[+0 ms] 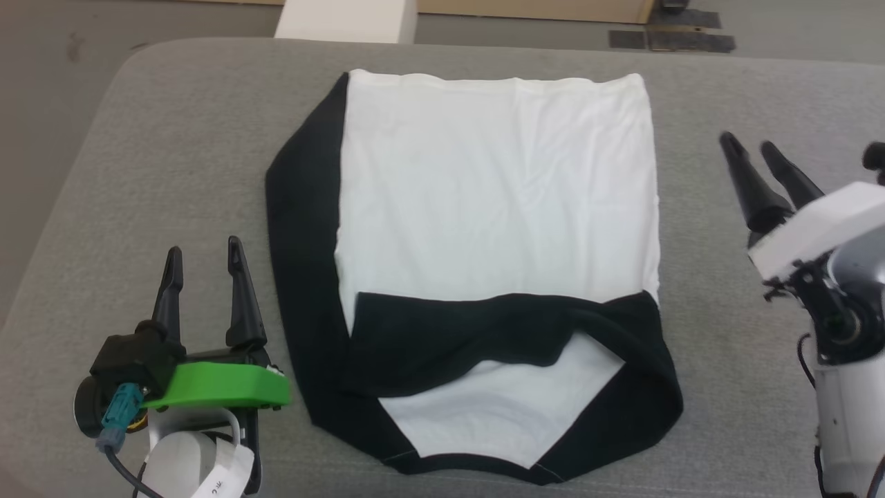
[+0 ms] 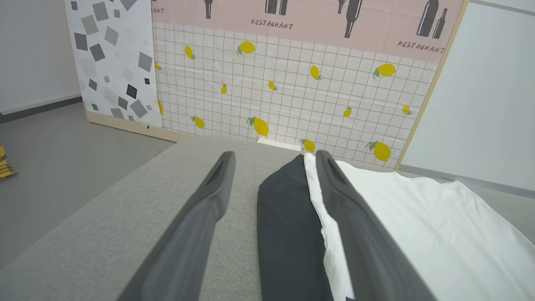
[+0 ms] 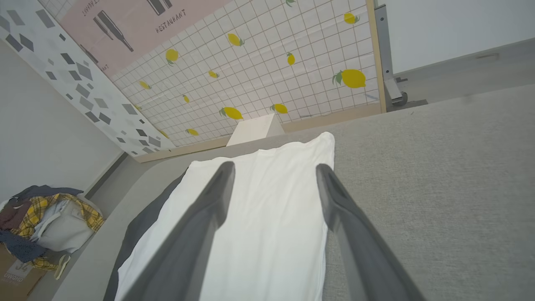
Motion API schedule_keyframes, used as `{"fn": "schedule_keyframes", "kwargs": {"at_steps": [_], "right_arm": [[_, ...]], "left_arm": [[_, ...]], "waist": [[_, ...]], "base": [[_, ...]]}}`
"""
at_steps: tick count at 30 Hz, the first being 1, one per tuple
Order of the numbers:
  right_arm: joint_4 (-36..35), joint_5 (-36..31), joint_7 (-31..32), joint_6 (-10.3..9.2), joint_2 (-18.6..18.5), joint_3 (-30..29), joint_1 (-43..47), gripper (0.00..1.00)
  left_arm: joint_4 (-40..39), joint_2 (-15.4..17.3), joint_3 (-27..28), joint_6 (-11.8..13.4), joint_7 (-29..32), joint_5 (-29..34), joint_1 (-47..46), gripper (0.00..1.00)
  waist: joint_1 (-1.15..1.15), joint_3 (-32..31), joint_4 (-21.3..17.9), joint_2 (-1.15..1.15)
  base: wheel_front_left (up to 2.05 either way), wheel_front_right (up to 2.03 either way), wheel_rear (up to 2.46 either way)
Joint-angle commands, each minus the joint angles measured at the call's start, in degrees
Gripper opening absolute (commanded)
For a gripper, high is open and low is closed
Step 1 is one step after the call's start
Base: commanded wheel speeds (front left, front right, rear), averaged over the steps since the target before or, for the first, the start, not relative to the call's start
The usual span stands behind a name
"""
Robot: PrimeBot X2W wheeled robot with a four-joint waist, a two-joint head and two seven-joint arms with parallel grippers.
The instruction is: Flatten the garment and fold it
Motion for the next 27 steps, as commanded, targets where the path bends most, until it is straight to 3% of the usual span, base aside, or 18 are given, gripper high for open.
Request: {"fn": "schedule_keyframes", "kwargs": {"at_steps": [1, 5, 13, 21, 22, 27], "right_arm": [[-1.28, -0.89, 0.68, -0.08, 0.83, -1.49, 1.29, 1.0], [-5.11, -2.62, 3.14, -0.08, 2.13, -5.55, 3.74, 1.0], [-13.66, -3.56, 6.81, -0.08, 3.55, -11.31, 3.0, 1.0], [-19.03, -2.99, 8.51, -0.08, 4.3, -12.52, -1.25, 1.0], [-19.71, -2.84, 8.42, -0.08, 4.49, -11.79, -2.0, 1.0], [-21.22, -2.07, 7.73, -0.08, 4.65, -11.23, -2.59, 1.0]], "left_arm": [[0.55, -0.02, 0.21, -0.02, -0.21, -0.71, 0.71, 1.0], [2.85, 1.07, -0.27, -2.46, 2.06, -2.99, -2.62, 1.0], [9.12, 8.58, -0.67, -5.99, 14.0, -4.99, -22.02, 1.0], [19.08, 14.23, -2.78, -7.51, 33.56, -8.49, -45.15, 1.0], [20.75, 15.94, -3.8, -7.59, 39.29, -8.28, -49.62, 1.0], [23.32, 17.87, -6.05, -6.8, 51.43, -7.53, -57.94, 1.0]], "waist": [[0.0, 0.17, -2.25, 0.0], [0.0, 1.94, -3.38, 0.0], [0.0, 10.77, -4.9, 0.0], [0.0, 22.07, -8.12, 0.0], [0.0, 24.33, -9.16, 0.0], [0.0, 28.56, -10.36, 0.0]], "base": [[0.0, 0.0, 0.0], [0.0, 0.0, 0.0], [0.0, 0.0, 0.0], [0.0, 0.0, 0.0], [0.0, 0.0, 0.0], [0.0, 0.0, 0.0]]}}
